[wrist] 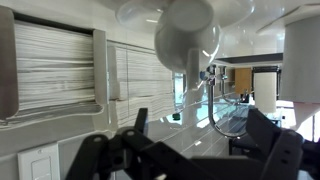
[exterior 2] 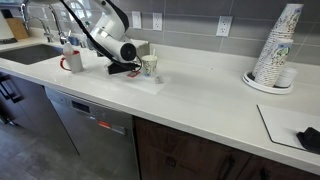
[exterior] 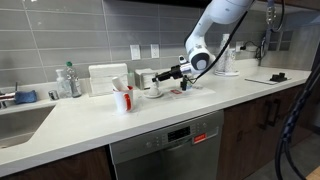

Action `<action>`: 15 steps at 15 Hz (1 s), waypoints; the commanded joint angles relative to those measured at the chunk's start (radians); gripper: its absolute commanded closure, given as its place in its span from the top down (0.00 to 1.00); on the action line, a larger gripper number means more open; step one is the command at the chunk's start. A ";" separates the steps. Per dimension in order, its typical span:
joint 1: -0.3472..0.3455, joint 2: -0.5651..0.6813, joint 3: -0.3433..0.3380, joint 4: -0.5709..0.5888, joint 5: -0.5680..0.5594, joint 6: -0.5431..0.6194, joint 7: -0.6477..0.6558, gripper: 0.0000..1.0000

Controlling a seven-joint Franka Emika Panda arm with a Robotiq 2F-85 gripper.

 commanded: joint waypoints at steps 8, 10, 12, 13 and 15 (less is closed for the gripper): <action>0.083 -0.257 -0.003 -0.149 -0.185 0.267 0.297 1.00; 0.093 -0.287 0.003 -0.163 -0.234 0.323 0.370 1.00; 0.101 -0.313 0.008 -0.177 -0.292 0.376 0.459 1.00; 0.105 -0.326 0.011 -0.186 -0.328 0.399 0.513 1.00; 0.118 -0.346 0.017 -0.200 -0.421 0.473 0.641 1.00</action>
